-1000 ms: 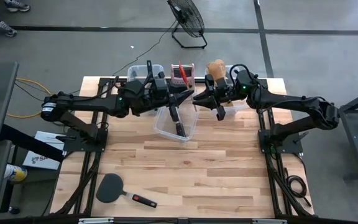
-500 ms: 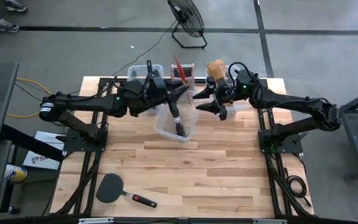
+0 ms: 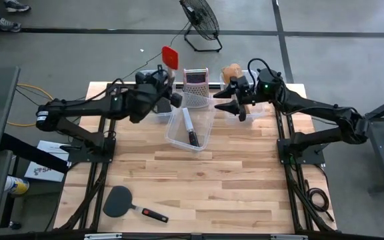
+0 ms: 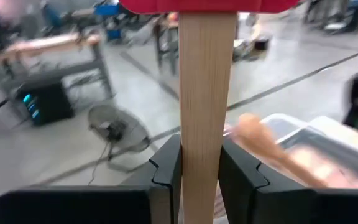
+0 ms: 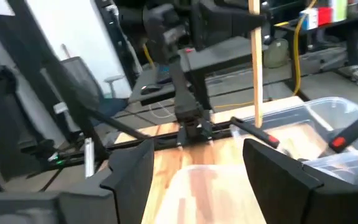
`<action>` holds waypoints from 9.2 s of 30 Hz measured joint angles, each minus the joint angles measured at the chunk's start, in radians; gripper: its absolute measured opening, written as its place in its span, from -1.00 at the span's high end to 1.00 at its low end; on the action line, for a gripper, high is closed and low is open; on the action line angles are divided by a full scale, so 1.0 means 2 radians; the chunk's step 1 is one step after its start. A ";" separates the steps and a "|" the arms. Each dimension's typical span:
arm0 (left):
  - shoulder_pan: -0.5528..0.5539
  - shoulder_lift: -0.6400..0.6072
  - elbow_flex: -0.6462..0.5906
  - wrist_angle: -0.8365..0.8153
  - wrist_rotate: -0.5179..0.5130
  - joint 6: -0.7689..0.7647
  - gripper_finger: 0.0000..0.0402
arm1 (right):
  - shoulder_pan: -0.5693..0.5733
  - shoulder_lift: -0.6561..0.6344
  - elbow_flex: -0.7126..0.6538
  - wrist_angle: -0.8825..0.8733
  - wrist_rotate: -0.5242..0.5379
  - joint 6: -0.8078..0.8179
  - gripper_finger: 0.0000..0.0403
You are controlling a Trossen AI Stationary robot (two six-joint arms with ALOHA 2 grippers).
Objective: Pick & Place Kitchen Items
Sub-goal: Put the red spatula into the left transparent bin, then put the black spatula into the left transparent bin
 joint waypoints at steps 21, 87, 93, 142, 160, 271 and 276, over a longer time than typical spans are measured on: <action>0.221 0.000 -0.041 -0.185 0.146 -0.075 0.65 | -0.004 0.000 0.000 -0.039 0.131 0.003 -0.17; 0.320 -0.011 -0.177 -0.122 0.408 -0.210 0.00 | -0.019 -0.001 0.000 -0.106 0.221 -0.039 -0.17; 0.315 -0.030 -0.124 -0.191 0.460 -0.151 0.19 | -0.027 -0.001 0.000 -0.110 0.196 -0.040 -0.17; -0.165 -0.064 -0.054 -0.448 0.482 -0.157 0.99 | 0.003 -0.014 -0.003 -0.239 0.022 -0.148 -0.17; -0.184 -0.036 -0.054 -0.430 0.446 -0.163 0.99 | 0.051 -0.310 -0.291 -0.046 0.085 0.084 -0.17; -0.379 0.000 -0.218 -0.236 0.535 -0.179 0.66 | 0.338 -0.550 -0.471 -0.042 0.468 0.117 -0.17; -0.406 0.035 -0.218 -0.212 0.547 -0.195 0.31 | 0.338 -0.550 -0.471 -0.041 0.468 0.117 -0.17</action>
